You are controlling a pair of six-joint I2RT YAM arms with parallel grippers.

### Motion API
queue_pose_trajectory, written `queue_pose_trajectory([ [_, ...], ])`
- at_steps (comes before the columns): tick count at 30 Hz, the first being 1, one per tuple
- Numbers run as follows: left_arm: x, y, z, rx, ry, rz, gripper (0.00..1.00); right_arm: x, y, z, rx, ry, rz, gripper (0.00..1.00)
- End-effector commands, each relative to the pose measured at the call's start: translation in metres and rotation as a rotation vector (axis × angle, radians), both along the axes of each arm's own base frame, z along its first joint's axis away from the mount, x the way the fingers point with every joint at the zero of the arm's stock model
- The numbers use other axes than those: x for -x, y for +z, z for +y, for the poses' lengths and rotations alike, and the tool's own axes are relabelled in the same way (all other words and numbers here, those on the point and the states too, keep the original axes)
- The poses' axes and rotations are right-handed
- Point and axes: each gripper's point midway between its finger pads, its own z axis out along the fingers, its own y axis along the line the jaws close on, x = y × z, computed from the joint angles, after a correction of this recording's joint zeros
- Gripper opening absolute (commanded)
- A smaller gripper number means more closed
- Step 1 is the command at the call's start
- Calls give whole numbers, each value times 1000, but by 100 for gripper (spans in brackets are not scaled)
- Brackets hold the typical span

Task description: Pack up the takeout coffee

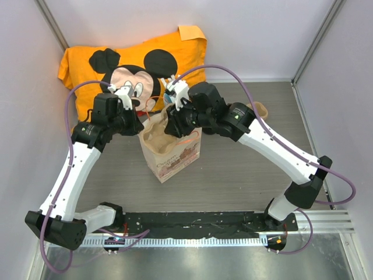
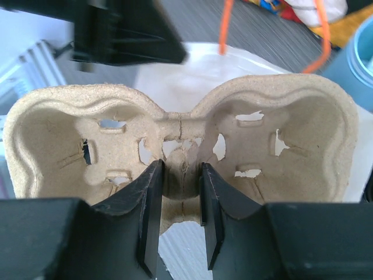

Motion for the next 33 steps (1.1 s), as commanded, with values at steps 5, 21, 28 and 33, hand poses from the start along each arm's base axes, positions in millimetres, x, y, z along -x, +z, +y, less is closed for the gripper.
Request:
queue_pose_trajectory([
  [5,-5,1,1,11,7,-11,0,22,59,1,-145,88,-52,16],
  [21,1,9,-1,32,-8,-23,0,1,3,7,-60,33,8,16],
  [28,3,14,-4,47,-30,-33,0,-23,-7,0,-49,-50,6,15],
  [33,4,15,-4,48,-32,-37,0,-32,-3,-2,-52,-83,-8,15],
])
